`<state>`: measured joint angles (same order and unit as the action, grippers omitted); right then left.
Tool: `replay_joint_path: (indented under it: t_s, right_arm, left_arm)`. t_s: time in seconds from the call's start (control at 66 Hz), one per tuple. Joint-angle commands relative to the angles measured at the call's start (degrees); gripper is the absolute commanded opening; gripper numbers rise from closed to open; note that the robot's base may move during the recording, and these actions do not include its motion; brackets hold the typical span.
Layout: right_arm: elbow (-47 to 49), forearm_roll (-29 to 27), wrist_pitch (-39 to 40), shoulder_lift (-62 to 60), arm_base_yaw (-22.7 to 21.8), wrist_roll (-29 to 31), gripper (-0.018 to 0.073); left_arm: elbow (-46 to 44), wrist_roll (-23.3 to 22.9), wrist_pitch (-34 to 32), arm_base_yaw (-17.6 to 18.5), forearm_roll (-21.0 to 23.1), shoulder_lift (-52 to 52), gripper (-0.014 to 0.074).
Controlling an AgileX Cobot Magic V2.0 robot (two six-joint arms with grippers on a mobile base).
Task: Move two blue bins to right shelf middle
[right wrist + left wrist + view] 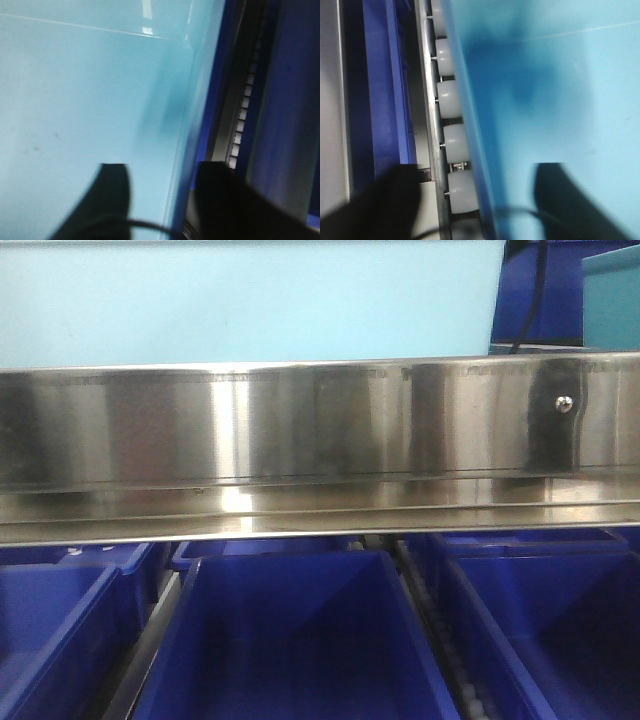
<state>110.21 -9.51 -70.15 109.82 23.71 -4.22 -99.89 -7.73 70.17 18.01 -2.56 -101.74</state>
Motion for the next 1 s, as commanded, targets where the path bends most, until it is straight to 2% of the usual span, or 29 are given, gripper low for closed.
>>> replay_joint_path:
  t_s: [0.0,0.076,0.531,0.713,0.834,0.985]
  right_arm:
    - [0.57,0.23,0.19,-0.23,0.13,0.12,-0.0020]
    - [0.57,0.23,0.19,-0.23,0.13,0.12,-0.0168]
    - [0.57,0.23,0.19,-3.06,0.25,0.12,-0.0153]
    - [0.70,0.23,4.80,-7.31,0.25,0.12,-0.0153]
    - [0.70,0.23,8.90,-10.43,0.25,0.12,-0.0153]
    - [2.95,0.23,11.37,-13.26,0.25,0.12,-0.0153]
  left_arm:
    - [-0.11,0.07,-0.21,-0.13,0.61,0.15,0.0046]
    - [-0.11,0.07,-0.21,-0.13,0.72,0.15,-0.0109]
    - [-0.35,0.07,-0.21,0.08,0.95,3.42,-0.0111]
    - [-0.77,0.07,-0.21,0.12,1.34,8.21,-0.0111]
    - [-4.79,0.07,-0.67,1.01,2.03,10.66,-0.0111]
    - [-13.90,0.07,-1.03,3.30,2.03,11.15,-0.0111]
